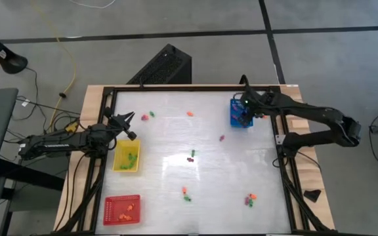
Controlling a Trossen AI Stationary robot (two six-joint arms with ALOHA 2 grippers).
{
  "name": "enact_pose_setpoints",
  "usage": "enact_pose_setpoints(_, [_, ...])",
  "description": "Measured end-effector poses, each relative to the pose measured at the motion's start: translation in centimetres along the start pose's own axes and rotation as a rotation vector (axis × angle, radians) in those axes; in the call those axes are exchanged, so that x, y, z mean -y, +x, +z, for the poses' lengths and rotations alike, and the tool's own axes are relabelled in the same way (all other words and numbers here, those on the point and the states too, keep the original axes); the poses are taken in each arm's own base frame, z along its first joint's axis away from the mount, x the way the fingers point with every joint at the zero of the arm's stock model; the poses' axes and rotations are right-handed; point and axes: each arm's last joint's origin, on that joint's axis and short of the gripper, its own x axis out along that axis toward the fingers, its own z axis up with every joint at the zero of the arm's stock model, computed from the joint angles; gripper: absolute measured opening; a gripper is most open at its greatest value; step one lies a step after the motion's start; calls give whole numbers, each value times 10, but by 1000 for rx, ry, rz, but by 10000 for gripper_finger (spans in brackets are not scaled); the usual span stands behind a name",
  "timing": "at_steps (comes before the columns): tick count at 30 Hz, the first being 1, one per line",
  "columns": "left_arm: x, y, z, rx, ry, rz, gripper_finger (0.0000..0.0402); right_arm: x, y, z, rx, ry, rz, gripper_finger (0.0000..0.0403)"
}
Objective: Sort Halloween decoration
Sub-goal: Put the orange skeleton toy into the red bin
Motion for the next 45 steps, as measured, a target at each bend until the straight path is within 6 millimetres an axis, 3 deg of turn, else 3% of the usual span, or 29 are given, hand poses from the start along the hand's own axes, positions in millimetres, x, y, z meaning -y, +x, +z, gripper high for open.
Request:
enact_pose_setpoints(4, [0,0,0,0,0,1,18,-4,-5,-9,-52,5,1,291])
enact_pose_setpoints(8, [0,0,0,0,0,0,18,-20,-9,-8,8,-48,53,291])
enact_pose_setpoints(12, [0,0,0,0,0,0,18,-48,-19,-4,145,-122,185,291])
enact_pose_setpoints(16, [0,0,0,0,0,0,18,-87,-26,6,404,-149,371,291])
enact_pose_setpoints(19, [0,0,0,0,0,0,18,-116,-18,14,563,-214,478,291])
enact_pose_setpoints(22, [0,0,0,0,0,1,18,-136,4,23,623,-240,471,291])
enact_pose_setpoints(26, [0,0,0,0,0,0,18,-150,38,23,556,-248,439,291])
enact_pose_setpoints(30, [0,0,0,0,0,0,18,-159,40,-9,269,-315,543,291])
enact_pose_setpoints(35, [0,0,0,0,0,1,18,-173,-8,-67,-36,-428,753,291])
enact_pose_setpoints(40, [0,0,0,0,0,1,18,-182,-61,-132,-200,-530,863,291])
enact_pose_setpoints(45, [0,0,0,0,0,0,18,-179,-79,-184,-402,-502,773,291])
